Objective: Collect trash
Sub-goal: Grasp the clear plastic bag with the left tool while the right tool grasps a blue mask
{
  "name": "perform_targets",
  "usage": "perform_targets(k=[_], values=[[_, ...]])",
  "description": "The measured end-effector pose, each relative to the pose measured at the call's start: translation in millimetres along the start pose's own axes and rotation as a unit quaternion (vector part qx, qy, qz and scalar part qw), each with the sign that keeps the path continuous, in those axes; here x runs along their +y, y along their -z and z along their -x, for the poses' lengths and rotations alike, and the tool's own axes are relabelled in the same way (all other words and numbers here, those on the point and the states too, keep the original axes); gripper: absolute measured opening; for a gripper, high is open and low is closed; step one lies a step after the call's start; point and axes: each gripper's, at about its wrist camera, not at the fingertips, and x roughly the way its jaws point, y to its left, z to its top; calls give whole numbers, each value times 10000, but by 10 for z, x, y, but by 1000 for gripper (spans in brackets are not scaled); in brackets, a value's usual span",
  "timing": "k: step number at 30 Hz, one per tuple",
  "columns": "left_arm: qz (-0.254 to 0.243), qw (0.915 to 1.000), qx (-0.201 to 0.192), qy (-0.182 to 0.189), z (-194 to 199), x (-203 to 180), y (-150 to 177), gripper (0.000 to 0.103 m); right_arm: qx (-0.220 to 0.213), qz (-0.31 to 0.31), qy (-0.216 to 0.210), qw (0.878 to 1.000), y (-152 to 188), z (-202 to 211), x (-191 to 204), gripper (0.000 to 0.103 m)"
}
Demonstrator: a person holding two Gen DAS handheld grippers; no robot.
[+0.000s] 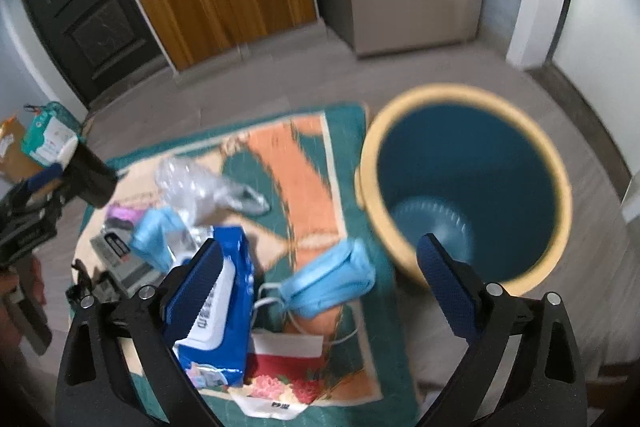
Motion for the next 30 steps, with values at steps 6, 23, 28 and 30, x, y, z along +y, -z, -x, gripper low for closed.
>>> perform_targets(k=[6,23,28,30], values=[[-285,9989,189,314,-398,-293,-95,94,460,-258,-4,9986,78,-295,-84,74],[-136,9925,1022,651,-807,-391,52,11,457,-752,-489,9949,-21,-312,-239,3],[-274,9976,367,528,-481,-479,-166,9,-196,-677,-719,9949,-203,74,-214,3],[-381,9983,59,436,-339,-533,-272,9,-269,-651,-757,9946,-220,142,-233,3]])
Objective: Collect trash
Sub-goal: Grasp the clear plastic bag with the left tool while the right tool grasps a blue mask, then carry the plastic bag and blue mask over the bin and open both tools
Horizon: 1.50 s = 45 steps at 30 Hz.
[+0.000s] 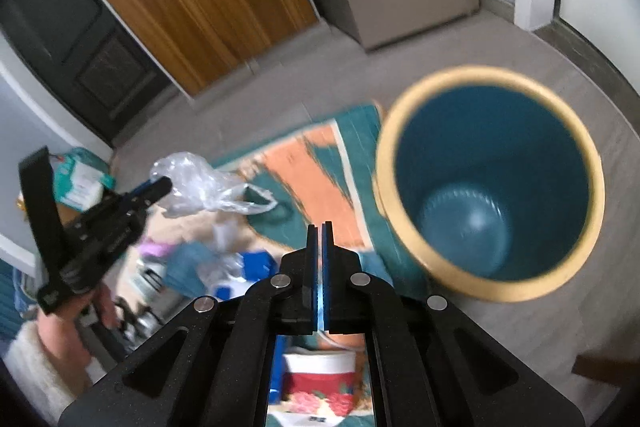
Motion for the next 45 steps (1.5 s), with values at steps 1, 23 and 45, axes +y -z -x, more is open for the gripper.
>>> perform_targets(k=[1,23,45], values=[[-45,9999,-131,-30,65,-29,-46,9,10,59,79,10000,-2,2,-9,3],[-283,9966,-678,384,271,-492,-384,9,660,-109,290,9973,126,-506,-178,4],[-638,9924,-681,803,79,-1232,-459,9,-1220,-544,1354,9817,-655,794,-1104,4]])
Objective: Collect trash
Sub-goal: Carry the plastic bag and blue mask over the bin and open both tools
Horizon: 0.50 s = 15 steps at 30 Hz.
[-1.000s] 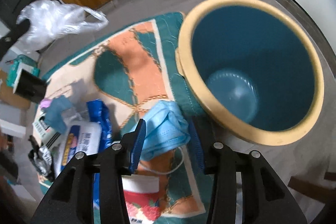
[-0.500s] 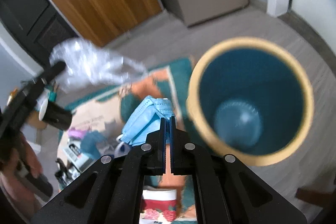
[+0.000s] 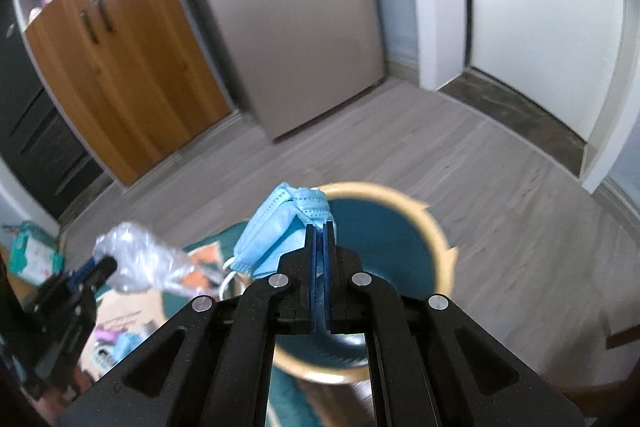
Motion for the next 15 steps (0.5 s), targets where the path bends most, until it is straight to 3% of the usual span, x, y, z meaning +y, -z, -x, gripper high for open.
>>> perform_targets(k=[10,15], values=[[-227,9979,475,378,-526,-561,85,9,450,29,172,9988,130,-390,-241,4],[-178,9967,647,453,-657,-635,177,9,640,108,171,9977,205,-516,-269,4]])
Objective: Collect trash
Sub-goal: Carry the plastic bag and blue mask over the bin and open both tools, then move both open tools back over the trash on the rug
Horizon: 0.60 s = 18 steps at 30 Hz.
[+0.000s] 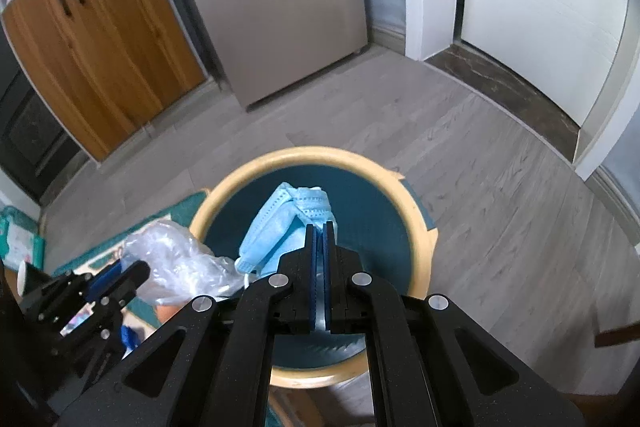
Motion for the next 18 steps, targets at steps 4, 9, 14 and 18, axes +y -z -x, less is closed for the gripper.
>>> perform_targets(k=[4,9,14,18], values=[[101,9999,101,-2,-47,67,21,17,30,-130,-117,9998,-5,-10,-27,4],[230,9997,-11,-71,41,147,8,40,32,-46,-157,9999,-18,0,30,13],[285,9994,-114,-146,201,230,6,41,-22,55,-168,9998,-11,42,121,23],[286,9991,-225,-239,399,291,22,46,-70,142,-218,9996,-15,111,222,29]])
